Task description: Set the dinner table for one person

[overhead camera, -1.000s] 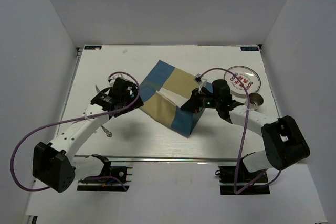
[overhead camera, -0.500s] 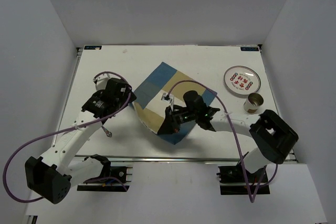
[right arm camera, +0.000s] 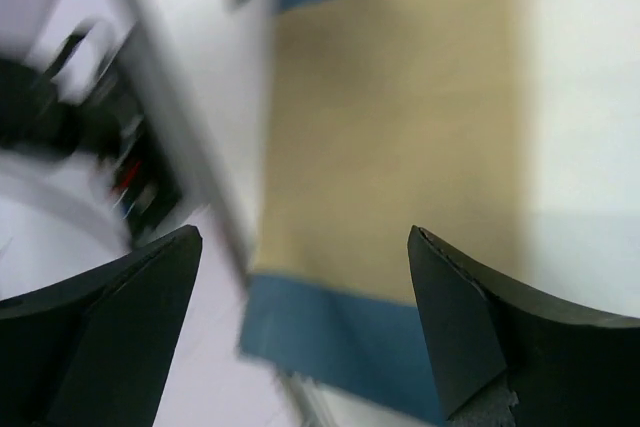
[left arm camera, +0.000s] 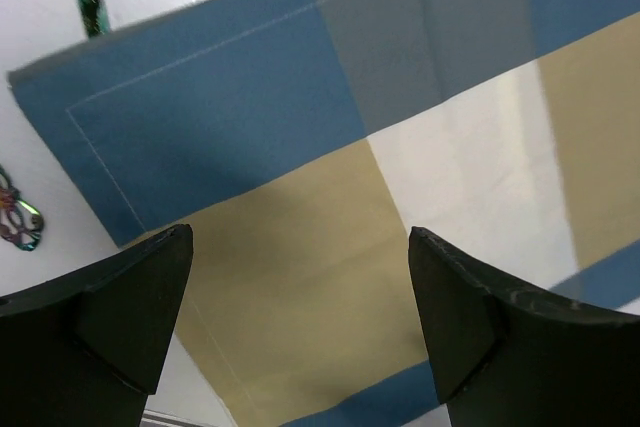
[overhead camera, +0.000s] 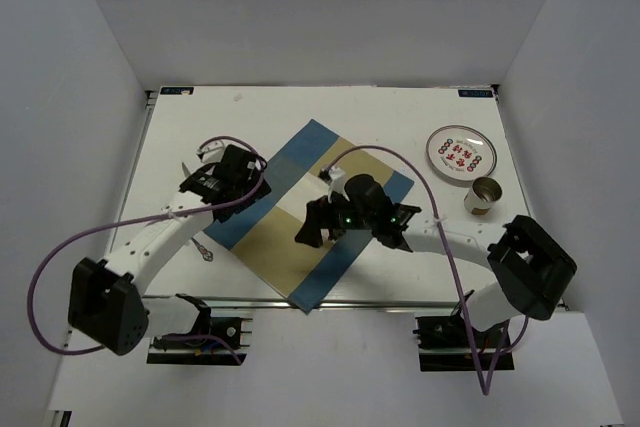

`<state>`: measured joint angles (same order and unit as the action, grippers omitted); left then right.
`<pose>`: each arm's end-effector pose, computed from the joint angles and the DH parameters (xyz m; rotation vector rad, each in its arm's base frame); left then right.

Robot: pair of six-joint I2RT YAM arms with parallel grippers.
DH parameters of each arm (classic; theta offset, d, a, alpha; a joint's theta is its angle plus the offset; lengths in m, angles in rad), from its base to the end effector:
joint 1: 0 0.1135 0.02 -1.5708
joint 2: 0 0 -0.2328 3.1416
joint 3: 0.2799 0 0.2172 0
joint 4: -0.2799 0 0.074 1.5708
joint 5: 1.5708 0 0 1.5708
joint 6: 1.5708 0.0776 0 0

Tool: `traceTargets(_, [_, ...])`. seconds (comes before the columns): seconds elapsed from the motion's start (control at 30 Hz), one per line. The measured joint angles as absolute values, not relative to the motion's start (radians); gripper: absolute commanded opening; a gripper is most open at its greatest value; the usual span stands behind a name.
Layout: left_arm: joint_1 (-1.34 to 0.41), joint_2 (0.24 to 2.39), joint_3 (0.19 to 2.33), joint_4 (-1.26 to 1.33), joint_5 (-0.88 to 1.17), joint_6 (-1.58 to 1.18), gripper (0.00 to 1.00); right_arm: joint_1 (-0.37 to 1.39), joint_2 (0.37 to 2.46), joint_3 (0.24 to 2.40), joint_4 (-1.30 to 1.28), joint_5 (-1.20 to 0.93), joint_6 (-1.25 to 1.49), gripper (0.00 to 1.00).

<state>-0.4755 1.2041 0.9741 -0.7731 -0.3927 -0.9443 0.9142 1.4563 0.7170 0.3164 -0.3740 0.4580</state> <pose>0.2197 -0.0797 0.2188 -0.7108 2.3616 -0.0967 0.1738 0.2719 0.1885 -0.7511 2.0587 1.2095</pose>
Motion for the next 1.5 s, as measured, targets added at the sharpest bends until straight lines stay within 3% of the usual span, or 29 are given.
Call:
traceTargets(0.2, [-0.480,1.476,0.985,-0.748,-0.290,-0.950,0.98,0.812,1.611,0.981,0.065,-0.001,0.493,0.89])
traceTargets(0.5, [-0.487,1.730,1.058,-0.718,-0.152,-0.929,0.98,0.581,1.899,1.193,-0.101,0.121,0.521,0.89])
traceTargets(0.83, [-0.465,2.148,1.647,-0.910,-0.014,-0.785,0.98,0.400,1.809,1.026,0.004,0.093,0.641,0.89])
traceTargets(1.07, [-0.427,2.444,2.177,-1.033,-0.130,-0.761,0.98,0.402,1.748,0.903,0.152,-0.076,0.649,0.89])
traceTargets(1.27, [-0.355,2.384,2.182,-1.006,-0.236,-0.691,0.98,0.416,1.599,0.773,0.143,-0.187,0.654,0.89])
traceTargets(1.4, [-0.352,2.180,2.063,-0.978,-0.283,-0.648,0.98,0.420,1.475,0.798,0.059,-0.118,0.625,0.89])
traceTargets(1.5, [-0.376,1.955,1.853,-0.901,-0.267,-0.642,0.98,0.420,1.492,0.917,-0.042,-0.022,0.594,0.89])
